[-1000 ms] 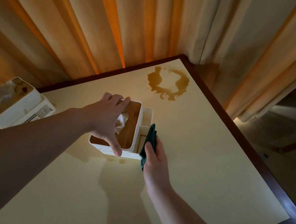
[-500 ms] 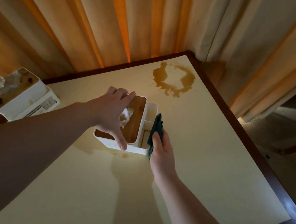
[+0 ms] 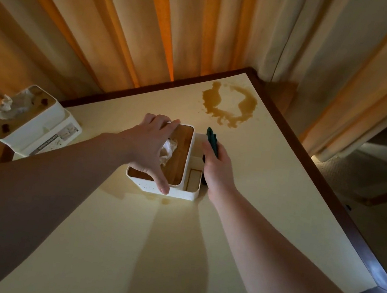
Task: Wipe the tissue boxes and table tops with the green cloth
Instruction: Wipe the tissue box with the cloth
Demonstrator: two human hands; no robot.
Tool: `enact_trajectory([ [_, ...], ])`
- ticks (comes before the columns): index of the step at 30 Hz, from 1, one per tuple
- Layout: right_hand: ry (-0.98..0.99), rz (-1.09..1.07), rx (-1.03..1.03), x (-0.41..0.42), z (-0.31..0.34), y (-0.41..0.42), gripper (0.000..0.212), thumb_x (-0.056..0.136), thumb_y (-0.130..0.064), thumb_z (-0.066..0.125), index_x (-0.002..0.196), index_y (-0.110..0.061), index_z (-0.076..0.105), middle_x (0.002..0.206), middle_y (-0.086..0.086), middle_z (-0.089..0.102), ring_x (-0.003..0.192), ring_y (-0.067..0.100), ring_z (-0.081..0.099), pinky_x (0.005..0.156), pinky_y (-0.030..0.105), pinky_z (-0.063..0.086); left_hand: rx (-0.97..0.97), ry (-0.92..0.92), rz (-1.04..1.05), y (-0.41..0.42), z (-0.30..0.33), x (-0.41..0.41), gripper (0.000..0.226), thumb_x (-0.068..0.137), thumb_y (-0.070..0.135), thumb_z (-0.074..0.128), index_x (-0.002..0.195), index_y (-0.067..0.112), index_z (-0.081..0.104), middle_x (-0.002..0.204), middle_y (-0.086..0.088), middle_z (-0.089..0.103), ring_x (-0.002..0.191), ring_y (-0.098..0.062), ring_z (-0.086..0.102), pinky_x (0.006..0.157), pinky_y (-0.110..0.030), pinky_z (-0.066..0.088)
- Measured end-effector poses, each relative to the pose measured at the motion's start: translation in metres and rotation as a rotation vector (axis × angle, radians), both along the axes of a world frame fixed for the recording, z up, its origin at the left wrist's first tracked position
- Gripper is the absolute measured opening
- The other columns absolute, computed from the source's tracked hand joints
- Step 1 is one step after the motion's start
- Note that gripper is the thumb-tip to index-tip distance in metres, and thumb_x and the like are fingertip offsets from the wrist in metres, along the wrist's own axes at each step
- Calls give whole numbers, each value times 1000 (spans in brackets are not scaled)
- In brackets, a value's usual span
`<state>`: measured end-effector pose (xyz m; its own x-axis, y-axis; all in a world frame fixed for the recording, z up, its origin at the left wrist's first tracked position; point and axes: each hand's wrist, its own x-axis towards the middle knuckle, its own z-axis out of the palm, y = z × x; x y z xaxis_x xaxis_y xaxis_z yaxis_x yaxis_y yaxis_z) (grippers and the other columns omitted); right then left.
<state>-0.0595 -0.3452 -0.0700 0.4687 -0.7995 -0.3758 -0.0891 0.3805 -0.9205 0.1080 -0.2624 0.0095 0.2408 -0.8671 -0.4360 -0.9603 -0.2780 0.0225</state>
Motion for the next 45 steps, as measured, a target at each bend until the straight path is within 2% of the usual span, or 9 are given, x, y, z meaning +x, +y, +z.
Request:
enact_trajectory([
  [7, 61, 27, -60, -23, -4, 27, 19, 96, -27, 67, 114, -31, 73, 87, 4, 74, 73, 17, 64, 61, 32, 49, -33, -94, 236, 6, -5, -4, 177, 20, 108, 56, 162, 20, -1, 156, -7, 21, 142, -32, 20, 117, -49, 33],
  [11, 84, -19, -38, -32, 5, 23, 16, 99, -22, 64, 104, -32, 74, 90, 8, 75, 74, 17, 68, 65, 36, 53, 1, -176, 341, 7, -1, -16, 179, 19, 114, 40, 160, 9, 8, 150, -16, 32, 134, -38, 32, 115, -48, 33],
  [15, 115, -55, -35, -40, 15, 15, 19, 101, -22, 62, 96, -39, 71, 95, -3, 75, 91, 20, 71, 83, 45, 61, 18, -128, 440, 9, 4, -19, 177, 20, 115, 38, 162, 16, 2, 162, -19, 22, 146, -45, 26, 118, -69, 20],
  [22, 150, -54, 18, -55, 24, 18, 18, 101, -23, 62, 92, -34, 72, 99, 4, 74, 100, 31, 70, 90, 54, 59, 123, -11, -184, 17, 25, 7, 156, 42, 85, 84, 161, 43, -9, 171, 5, -16, 156, -25, -20, 121, -68, -8],
  [26, 146, -49, 30, -56, 24, 22, 19, 101, -24, 62, 89, -34, 72, 97, 5, 74, 101, 34, 69, 90, 55, 58, 118, -124, -333, 8, 29, 11, 145, 54, 62, 94, 161, 41, -1, 172, 1, 0, 158, -26, -10, 123, -65, -2],
  [31, 106, -83, 22, -51, 15, 16, 16, 103, -25, 59, 102, -34, 72, 101, -2, 75, 101, 25, 70, 87, 45, 61, 89, -92, -335, -1, 25, 13, 137, 52, 71, 89, 159, 39, 10, 167, 2, 18, 156, -25, 11, 124, -56, 1],
  [34, 51, -94, 48, -36, 2, 14, 26, 106, -26, 55, 128, -30, 69, 116, -6, 72, 111, 21, 67, 99, 45, 57, 32, -39, -219, 7, 24, -1, 134, 46, 79, 85, 155, 41, 16, 151, 6, 29, 135, -18, 29, 113, -43, 37],
  [36, -24, -93, 126, -22, -5, 18, 34, 108, -26, 52, 138, -32, 64, 123, -8, 72, 116, 18, 66, 106, 46, 53, -26, -14, -149, 17, 21, -11, 135, 42, 83, 81, 154, 40, 19, 140, 9, 30, 127, -14, 29, 102, -37, 47],
  [45, -99, -22, 161, -19, -20, 55, 38, 110, -33, 45, 144, -39, 58, 128, -13, 72, 117, 11, 69, 107, 45, 53, -140, 19, 13, 34, 3, -17, 141, 32, 98, 65, 155, 39, 28, 134, 8, 33, 125, -15, 30, 102, -39, 47],
])
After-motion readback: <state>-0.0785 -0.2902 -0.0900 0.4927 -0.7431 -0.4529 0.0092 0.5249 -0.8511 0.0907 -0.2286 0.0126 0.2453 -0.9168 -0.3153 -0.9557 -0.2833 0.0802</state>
